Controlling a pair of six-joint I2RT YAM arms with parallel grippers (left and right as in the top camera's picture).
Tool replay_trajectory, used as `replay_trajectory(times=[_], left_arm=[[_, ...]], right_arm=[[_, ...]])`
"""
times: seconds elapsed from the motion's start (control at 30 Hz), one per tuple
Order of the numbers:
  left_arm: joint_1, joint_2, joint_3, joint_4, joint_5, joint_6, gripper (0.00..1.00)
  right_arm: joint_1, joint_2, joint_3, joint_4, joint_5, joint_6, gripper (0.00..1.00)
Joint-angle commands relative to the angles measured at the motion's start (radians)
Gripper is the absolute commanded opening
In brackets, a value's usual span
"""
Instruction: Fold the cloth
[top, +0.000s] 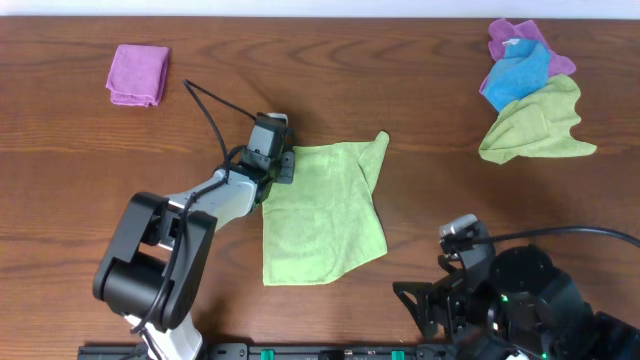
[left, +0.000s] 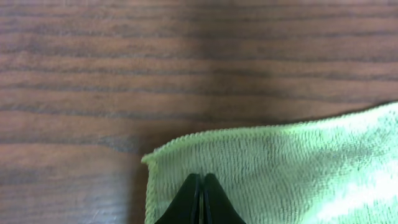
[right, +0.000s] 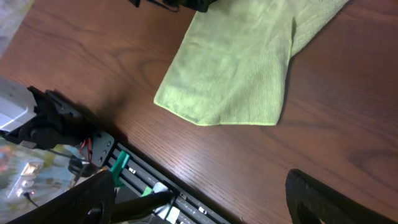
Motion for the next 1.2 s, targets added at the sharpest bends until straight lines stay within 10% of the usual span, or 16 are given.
replay_trajectory(times=[0.0,0.6,0.83,0.97,1.1,1.17], left_arm=[[0.003,0.035,0.019,0.014,-0.029,0.013,0.06],[0.19,0.122,0.019,0.043,-0.098,0.113,0.06],[0.195,0.122,0.019,0.042,-0.064,0.111,0.06],[0.195,0.122,0.019,0.033,-0.065,0.111,0.05],[0.195,0.122,0.019,0.031,-0.065,0.111,0.06],[0.195,0.122,0.019,0.029,-0.065,0.111,0.05]], right_arm=[[0.007,-0.002,-0.001,-0.003,0.019,-0.012,0.88],[0.007,0.006,-0.023,-0.005,0.164,-0.01,0.88],[0.006,0.171,-0.187,0.283,0.202,-0.044,0.88],[-0.004,0.427,-0.238,0.472,0.173,-0.053,0.71],[-0.007,0.709,-0.237,0.625,0.082,-0.07,0.23],[-0.007,0.799,-0.237,0.667,0.077,-0.067,0.3]])
